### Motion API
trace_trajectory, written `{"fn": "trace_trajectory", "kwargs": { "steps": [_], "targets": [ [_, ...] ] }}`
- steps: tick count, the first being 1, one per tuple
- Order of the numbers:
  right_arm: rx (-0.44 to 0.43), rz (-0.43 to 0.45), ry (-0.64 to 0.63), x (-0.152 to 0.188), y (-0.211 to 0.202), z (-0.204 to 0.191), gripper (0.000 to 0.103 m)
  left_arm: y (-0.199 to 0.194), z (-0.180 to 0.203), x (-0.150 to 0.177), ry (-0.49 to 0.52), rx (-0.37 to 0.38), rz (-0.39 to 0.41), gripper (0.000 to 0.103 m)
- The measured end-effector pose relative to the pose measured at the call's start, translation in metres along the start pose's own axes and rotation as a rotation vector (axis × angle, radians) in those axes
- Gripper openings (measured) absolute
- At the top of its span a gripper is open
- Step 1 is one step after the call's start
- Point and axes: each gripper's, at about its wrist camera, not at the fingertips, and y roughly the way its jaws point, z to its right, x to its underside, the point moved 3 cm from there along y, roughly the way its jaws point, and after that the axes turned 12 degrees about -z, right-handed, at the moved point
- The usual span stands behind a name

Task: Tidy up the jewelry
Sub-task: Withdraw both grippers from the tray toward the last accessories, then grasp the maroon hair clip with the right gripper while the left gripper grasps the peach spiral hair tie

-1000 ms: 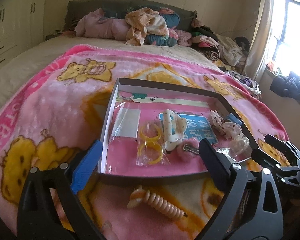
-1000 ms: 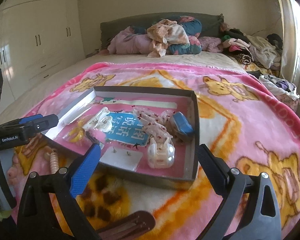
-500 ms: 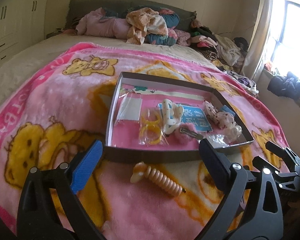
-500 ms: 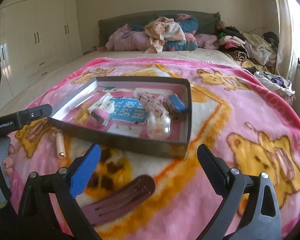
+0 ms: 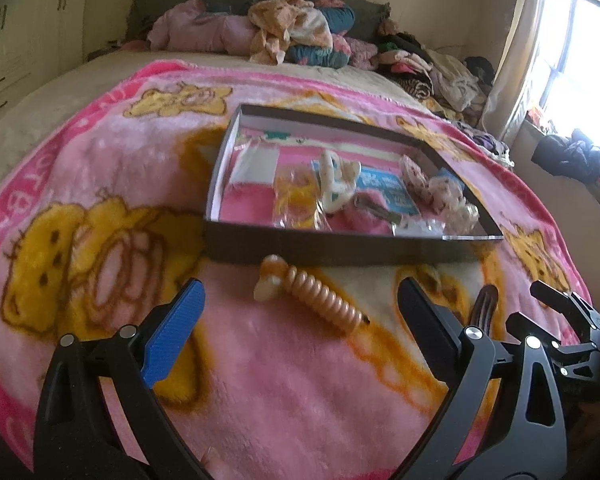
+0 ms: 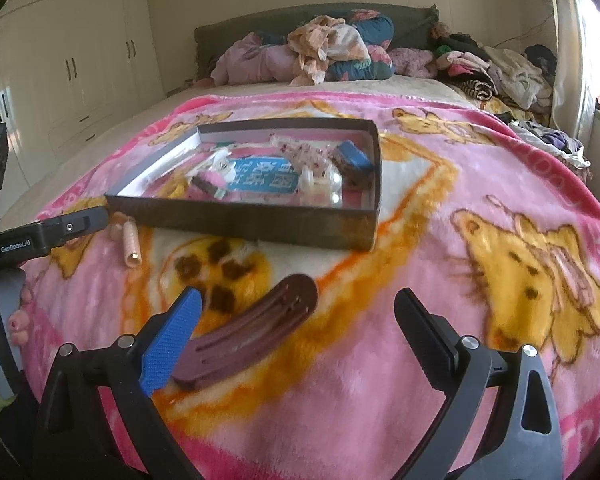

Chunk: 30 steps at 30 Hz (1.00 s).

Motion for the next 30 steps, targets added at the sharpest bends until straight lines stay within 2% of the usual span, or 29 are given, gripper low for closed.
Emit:
{"fn": "trace_trajectory", "kwargs": {
  "steps": [14,17,20,23,25,28,30],
  "targets": [
    [-0.068,-0.087,0.005,0.009,0.031,-0.007,0.092,0.025,0.013,0.015,0.007,0.041,-0.076,0.088],
    [-0.083,-0.09,0.01,0.007,0.033,-0.008,0.088,0.031,0.015,0.013,-0.008,0.05,-0.074,0.088],
    [-0.095,-0.092,0.006,0.007,0.034,-0.01,0.078,0.035,0.017,0.009,-0.025,0.055,-0.071,0.087],
    [-0.104,-0.09,0.003,0.005,0.035,-0.012,0.07,0.039,0.019,0.006,-0.038,0.045,-0.071,0.08],
    [-0.111,-0.09,0.006,0.005,0.035,-0.013,0.061,0.042,0.021,0.005,-0.041,0.037,-0.07,0.074],
    [-0.117,-0.088,0.005,0.003,0.035,-0.014,0.051,0.044,0.022,0.005,-0.04,0.016,-0.072,0.062],
    [-0.128,-0.086,0.006,0.003,0.035,-0.014,0.044,0.045,0.021,0.005,-0.041,0.003,-0.071,0.049]
  ]
}}
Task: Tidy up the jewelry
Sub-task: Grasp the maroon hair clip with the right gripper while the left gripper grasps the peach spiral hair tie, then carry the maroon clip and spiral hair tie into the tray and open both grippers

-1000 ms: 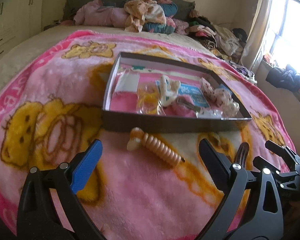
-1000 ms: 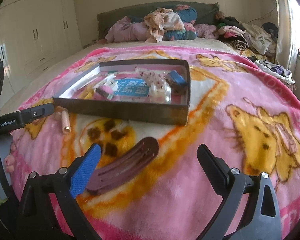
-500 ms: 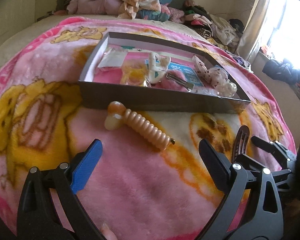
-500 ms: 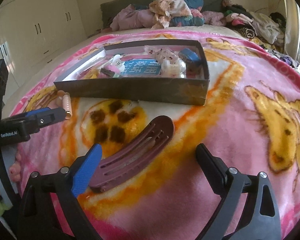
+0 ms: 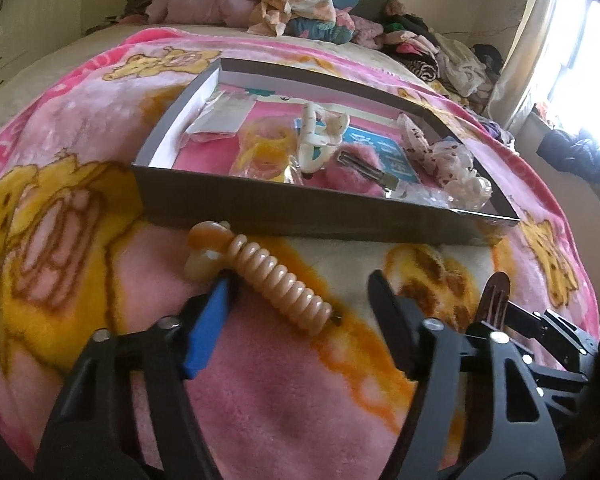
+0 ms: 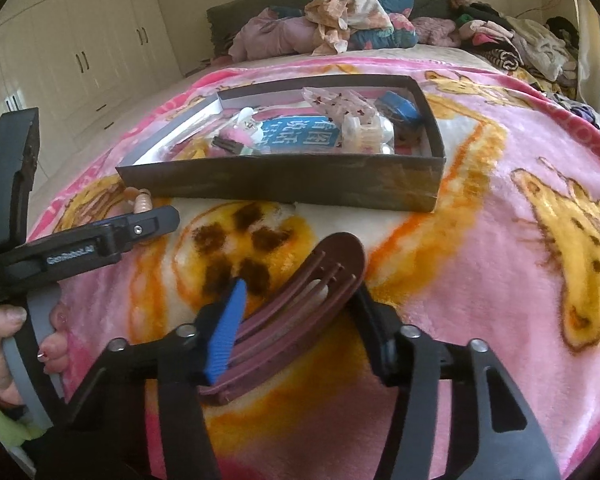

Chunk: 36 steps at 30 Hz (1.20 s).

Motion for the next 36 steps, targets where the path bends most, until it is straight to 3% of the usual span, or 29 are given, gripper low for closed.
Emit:
{"fn": "trace_trajectory", "kwargs": {
  "steps": [5,9,12,24,36],
  "targets": [
    [-0.056,0.012,0.013,0.0,-0.005,0.001,0.024,-0.004,-0.007,0.003,0.006,-0.008,0.001,0.036],
    [-0.082,0.014,0.009,0.0,-0.007,-0.001,0.021,-0.007,-0.005,0.008,0.036,-0.009,-0.001,0.021],
    [-0.108,0.023,0.015,0.0,-0.011,-0.001,0.019,-0.012,-0.005,0.01,0.048,0.002,0.003,0.016],
    [-0.087,0.104,-0.001,-0.006,-0.038,-0.004,0.009,-0.039,0.01,0.008,0.111,0.025,0.067,0.011],
    [-0.069,0.189,0.024,-0.024,-0.069,0.008,0.009,-0.058,0.029,-0.005,0.164,0.033,0.144,0.011]
  ]
}}
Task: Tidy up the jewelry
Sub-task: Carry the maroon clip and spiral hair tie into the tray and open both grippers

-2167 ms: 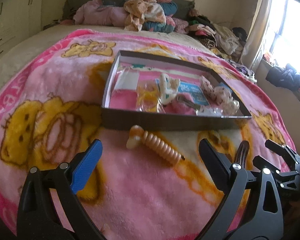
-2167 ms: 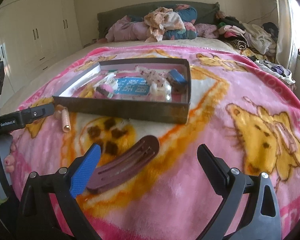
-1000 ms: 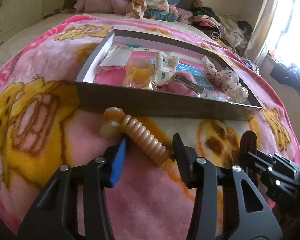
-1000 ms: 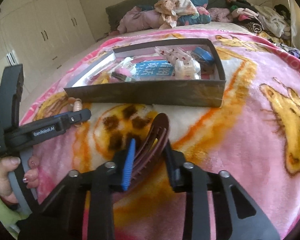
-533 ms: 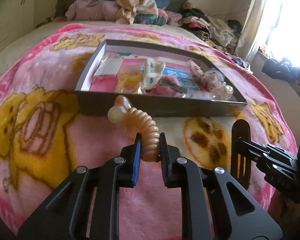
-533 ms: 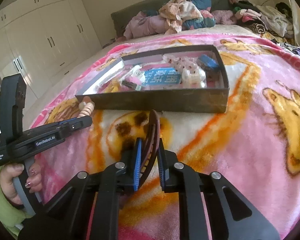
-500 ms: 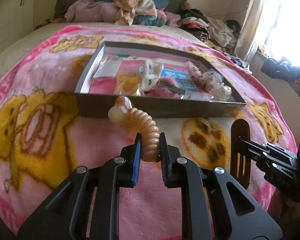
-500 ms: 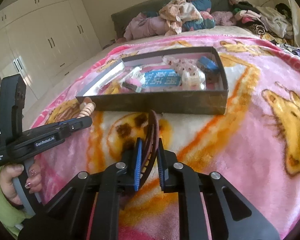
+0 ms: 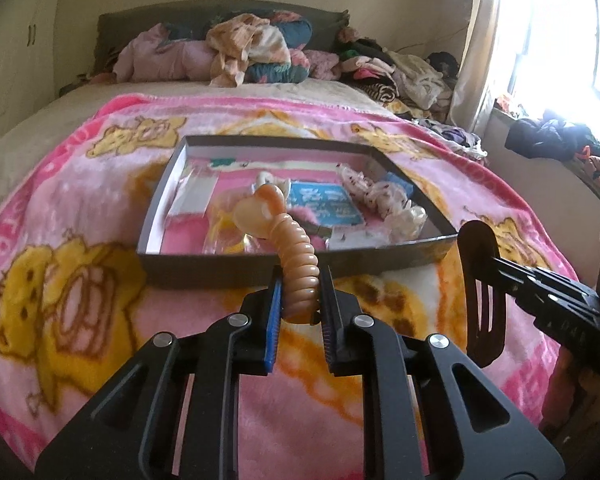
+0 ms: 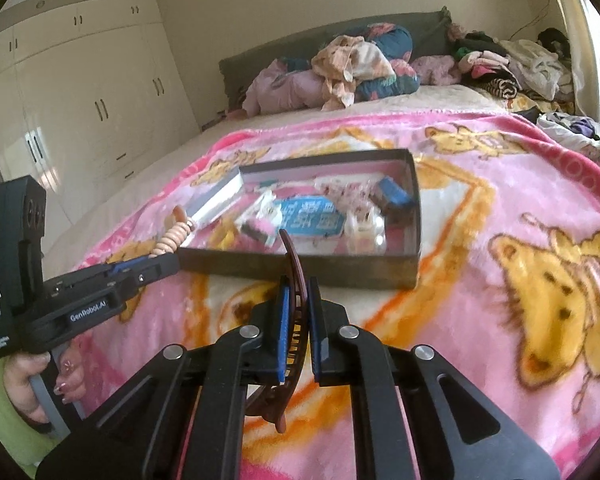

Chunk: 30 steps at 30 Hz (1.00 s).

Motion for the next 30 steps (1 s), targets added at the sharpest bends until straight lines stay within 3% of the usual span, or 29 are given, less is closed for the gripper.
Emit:
{"fn": "trace_trajectory", "kwargs": {
  "steps": [30],
  "targets": [
    [0.098,0.041,0.038,-0.071,0.021,0.046,0.009,0.039,0.007,-0.056,-0.003,0.037,-0.011,0.011]
  ]
}}
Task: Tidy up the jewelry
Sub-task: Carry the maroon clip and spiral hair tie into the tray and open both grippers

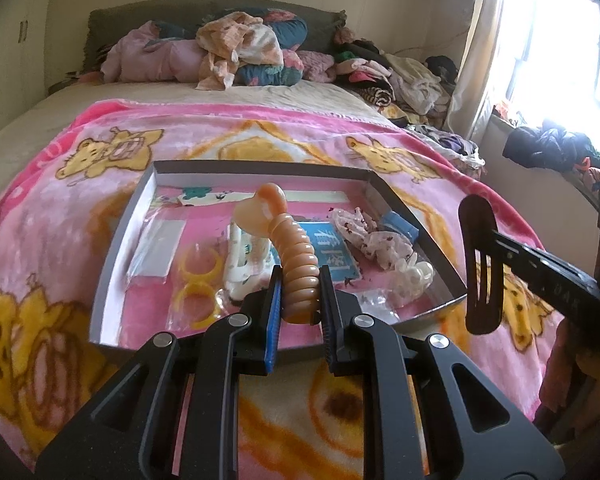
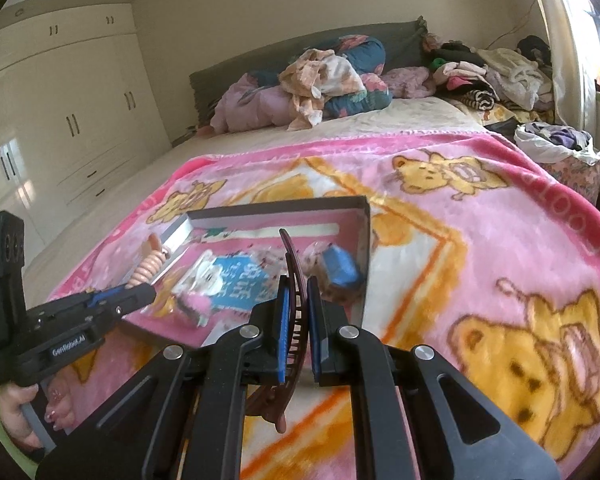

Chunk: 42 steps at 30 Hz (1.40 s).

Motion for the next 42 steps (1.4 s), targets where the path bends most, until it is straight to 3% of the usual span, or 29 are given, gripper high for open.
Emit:
{"fn": "trace_trajectory", "kwargs": {
  "steps": [15,23,25,27,30,33,37,42],
  "targets": [
    [0.108,-0.068,-0.092,-0.021,0.056,0.009,0.009,0.043,0.011,-0.01,0.031,-0.02,-0.066,0.011],
    [0.086,-0.113,-0.075,-0.006,0.068,0.012,0.009,0.051,0.014,-0.003,0.041,-0.037,-0.083,0.011],
    [0.079,-0.11,-0.064,-0.004,0.063,0.012,0.02,0.051,0.014,-0.003,0.042,-0.039,-0.08,0.013],
    [0.074,-0.089,-0.053,-0.002,0.056,0.011,0.037,0.05,0.014,-0.002,0.043,-0.043,-0.074,0.023],
    [0.072,-0.059,-0.05,0.0,0.043,0.009,0.044,0.043,0.014,0.002,0.043,-0.047,-0.058,0.032],
    [0.071,-0.021,-0.044,0.004,0.028,0.006,0.061,0.033,0.013,0.006,0.04,-0.058,-0.042,0.039],
    [0.092,0.022,-0.066,0.011,0.008,-0.004,0.076,0.015,0.009,0.011,0.028,-0.063,-0.022,0.046],
    [0.104,0.076,-0.092,0.026,-0.018,-0.018,0.088,-0.006,0.005,0.019,0.019,-0.072,0.003,0.06]
  ]
}}
